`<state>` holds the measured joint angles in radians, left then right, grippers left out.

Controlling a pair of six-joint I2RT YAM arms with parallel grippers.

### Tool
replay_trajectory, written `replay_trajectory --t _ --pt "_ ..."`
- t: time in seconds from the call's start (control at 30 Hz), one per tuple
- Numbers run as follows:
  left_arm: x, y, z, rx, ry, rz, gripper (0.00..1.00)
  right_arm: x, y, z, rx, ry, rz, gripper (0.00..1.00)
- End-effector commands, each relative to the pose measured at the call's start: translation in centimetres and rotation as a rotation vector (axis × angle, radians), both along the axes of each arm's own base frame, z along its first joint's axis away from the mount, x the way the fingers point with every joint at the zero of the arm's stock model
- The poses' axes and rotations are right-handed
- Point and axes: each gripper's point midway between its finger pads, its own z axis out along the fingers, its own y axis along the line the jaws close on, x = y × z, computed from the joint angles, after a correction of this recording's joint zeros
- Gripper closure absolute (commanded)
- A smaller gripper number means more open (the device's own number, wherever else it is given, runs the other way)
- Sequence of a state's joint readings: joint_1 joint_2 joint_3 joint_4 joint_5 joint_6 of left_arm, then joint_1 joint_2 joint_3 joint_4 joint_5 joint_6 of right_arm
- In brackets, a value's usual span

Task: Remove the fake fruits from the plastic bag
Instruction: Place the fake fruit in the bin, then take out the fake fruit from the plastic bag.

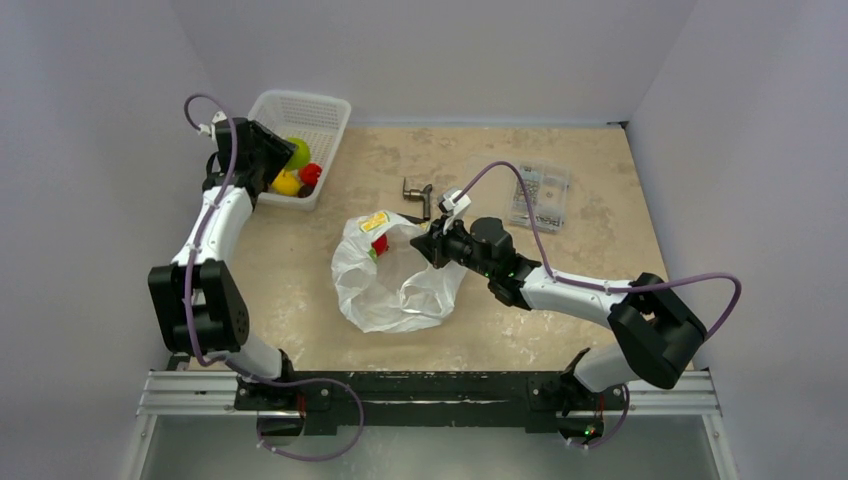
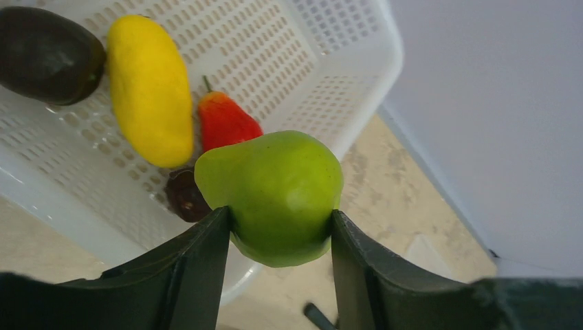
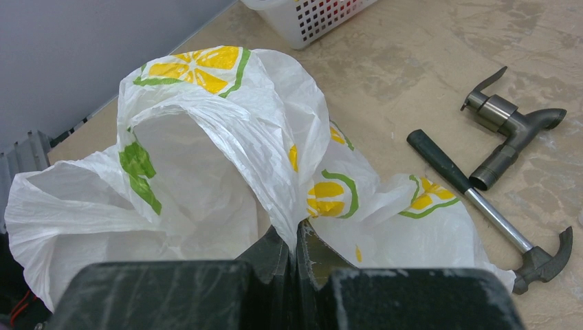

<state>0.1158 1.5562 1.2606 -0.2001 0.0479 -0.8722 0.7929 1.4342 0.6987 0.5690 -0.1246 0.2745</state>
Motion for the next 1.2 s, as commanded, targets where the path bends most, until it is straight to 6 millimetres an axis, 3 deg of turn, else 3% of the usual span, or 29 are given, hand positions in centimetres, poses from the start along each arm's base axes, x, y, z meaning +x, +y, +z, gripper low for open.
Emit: replay_trajectory --t 0.0,0.13,0.27,0.33,0.43,0.67,0.9,1.03,1.13,1.17 --pt "1.7 2.6 1.2 0.15 -0.005 0.033 0.42 0.2 0.1 2.3 0.033 -0.06 0.0 1.0" --pt "0.5 3.2 0.7 0.189 0.031 0.05 0.03 0.1 0.4 2.3 0.032 -0.057 0.014 1.0" --pt "-1.6 2.8 1.3 0.194 0.081 0.026 0.0 0.1 0.7 1.9 0.029 -0.048 0.028 1.0" --pt "-3.1 1.6 2.4 0.176 0.059 -0.025 0.05 0.0 0.8 1.8 0.027 -0.044 0.032 1.0" --pt "-5.8 -2.3 3.7 0.084 -0.035 -0.169 0.14 0.0 0.9 1.7 0.026 -0.042 0.035 1.0" --pt "-15.7 -12.7 4.4 0.087 -0.125 -0.552 0.21 -0.1 1.2 1.7 0.028 -0.035 0.051 1.0" --pt "-24.5 -18.2 4.0 0.021 -0.282 -0.735 0.32 -0.1 1.2 1.7 0.027 -0.035 0.051 1.0" --pt "-27.0 -21.2 1.9 0.045 -0.251 -0.819 0.43 0.0 1.4 1.4 0.025 -0.027 0.056 1.0" --pt "-26.7 -23.3 0.0 0.107 -0.231 -0.812 0.51 -0.1 1.4 1.3 0.025 -0.025 0.057 1.0" --pt "-26.4 -23.9 -0.6 0.129 -0.219 -0.803 0.59 -0.1 1.4 1.4 0.027 -0.026 0.057 1.0"
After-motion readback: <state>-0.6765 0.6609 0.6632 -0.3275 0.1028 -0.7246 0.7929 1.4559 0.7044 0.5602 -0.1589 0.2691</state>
